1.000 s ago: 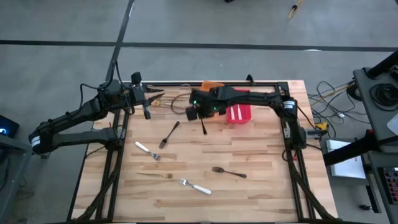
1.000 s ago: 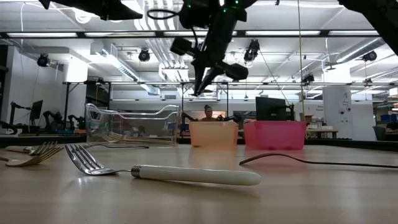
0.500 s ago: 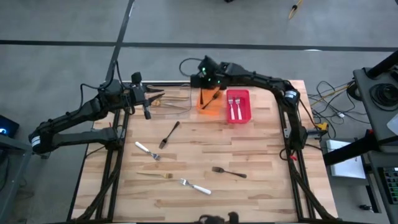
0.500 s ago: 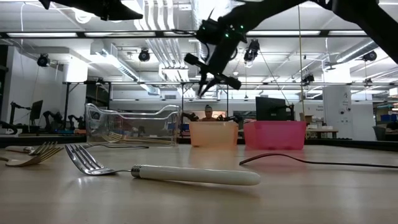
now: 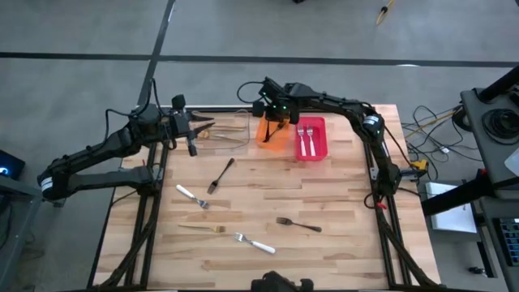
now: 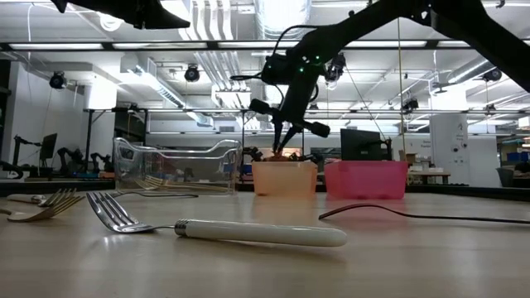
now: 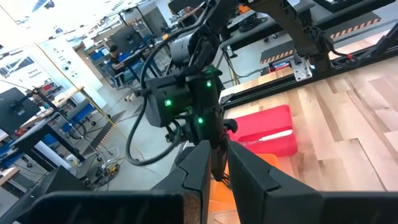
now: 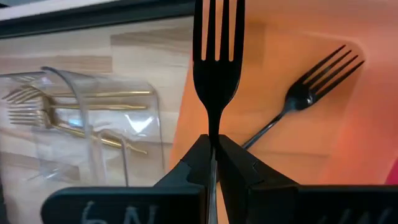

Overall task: Sort silverware by color (type)
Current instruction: Put the black fork into the orange bin

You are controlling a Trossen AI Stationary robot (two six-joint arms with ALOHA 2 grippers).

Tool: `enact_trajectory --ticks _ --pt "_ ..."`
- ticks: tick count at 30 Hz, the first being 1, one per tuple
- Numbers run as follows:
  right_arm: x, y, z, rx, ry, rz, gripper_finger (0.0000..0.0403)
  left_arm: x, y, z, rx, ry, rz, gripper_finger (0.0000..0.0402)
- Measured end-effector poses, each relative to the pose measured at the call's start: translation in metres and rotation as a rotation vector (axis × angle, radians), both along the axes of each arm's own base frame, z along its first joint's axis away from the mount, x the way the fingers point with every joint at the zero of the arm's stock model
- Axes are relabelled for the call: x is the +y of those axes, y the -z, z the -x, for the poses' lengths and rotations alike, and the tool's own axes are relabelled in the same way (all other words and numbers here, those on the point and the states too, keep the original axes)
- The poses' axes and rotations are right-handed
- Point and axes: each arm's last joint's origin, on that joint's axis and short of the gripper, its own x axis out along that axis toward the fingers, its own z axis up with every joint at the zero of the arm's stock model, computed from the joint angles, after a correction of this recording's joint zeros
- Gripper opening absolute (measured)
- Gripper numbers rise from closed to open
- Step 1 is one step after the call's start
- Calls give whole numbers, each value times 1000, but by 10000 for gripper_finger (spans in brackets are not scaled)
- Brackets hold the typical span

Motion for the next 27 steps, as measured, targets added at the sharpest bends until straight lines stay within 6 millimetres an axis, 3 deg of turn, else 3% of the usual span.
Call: enact_trajectory --ticks 27 --pt "1 12 11 116 8 -104 12 0 0 0 5 0 -6 38"
